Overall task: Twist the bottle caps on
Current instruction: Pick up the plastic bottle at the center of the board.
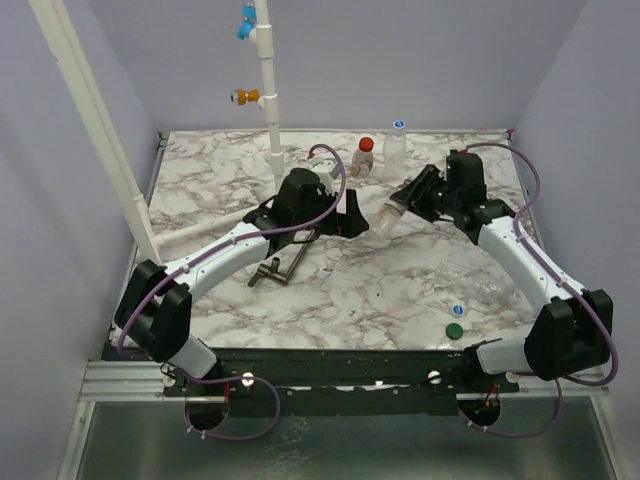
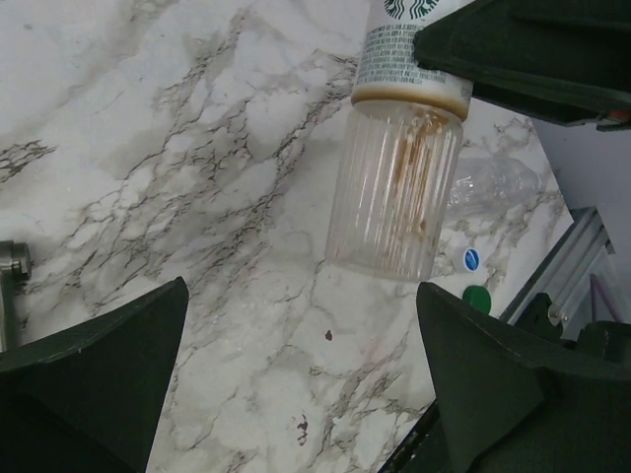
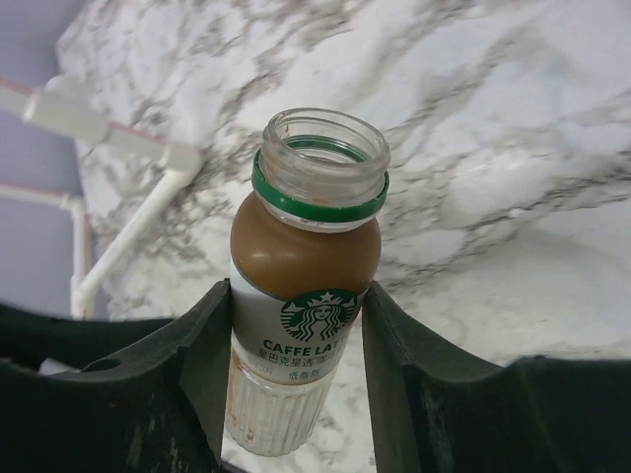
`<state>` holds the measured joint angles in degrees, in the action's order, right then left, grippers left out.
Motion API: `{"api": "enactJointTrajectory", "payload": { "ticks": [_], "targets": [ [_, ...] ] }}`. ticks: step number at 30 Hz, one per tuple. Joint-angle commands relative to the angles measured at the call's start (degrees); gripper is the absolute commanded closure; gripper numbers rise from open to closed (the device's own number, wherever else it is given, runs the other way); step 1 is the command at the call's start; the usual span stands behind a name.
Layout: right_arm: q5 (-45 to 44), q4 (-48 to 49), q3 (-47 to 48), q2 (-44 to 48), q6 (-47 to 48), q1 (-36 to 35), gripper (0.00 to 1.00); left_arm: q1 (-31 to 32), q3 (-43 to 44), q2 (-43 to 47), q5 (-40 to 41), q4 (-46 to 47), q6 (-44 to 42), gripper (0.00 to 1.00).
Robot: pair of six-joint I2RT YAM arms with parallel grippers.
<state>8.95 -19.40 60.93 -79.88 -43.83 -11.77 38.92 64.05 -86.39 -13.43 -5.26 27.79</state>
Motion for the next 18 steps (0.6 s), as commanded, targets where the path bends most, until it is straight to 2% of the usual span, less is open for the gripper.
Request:
{"api": "enactJointTrajectory", "payload": {
  "ticks": [1,11,15,18],
  "targets": [
    [0.7,-2.3,2.7,3.4,0.4,-5.4,0.66,-0.4,2.6,-1.8,-9.0,4.8,2.9,0.01],
    [-0.5,-2.6,7.4,2.9,0.8,-13.7,0.66,-2.0,1.6,-2.6,-14.7,11.6,8.0,0.02],
    [-1.0,-2.2,8.9,3.0,0.9,-15.5,0.66,-2.6,0.7,-2.6,-15.0,13.2,9.2,0.07],
    [-1.5,-2.7,10.4,3.2,1.5,-16.7,0.66,-3.1,-0.1,-2.5,-15.4,14.4,10.1,0.17]
  ]
}}
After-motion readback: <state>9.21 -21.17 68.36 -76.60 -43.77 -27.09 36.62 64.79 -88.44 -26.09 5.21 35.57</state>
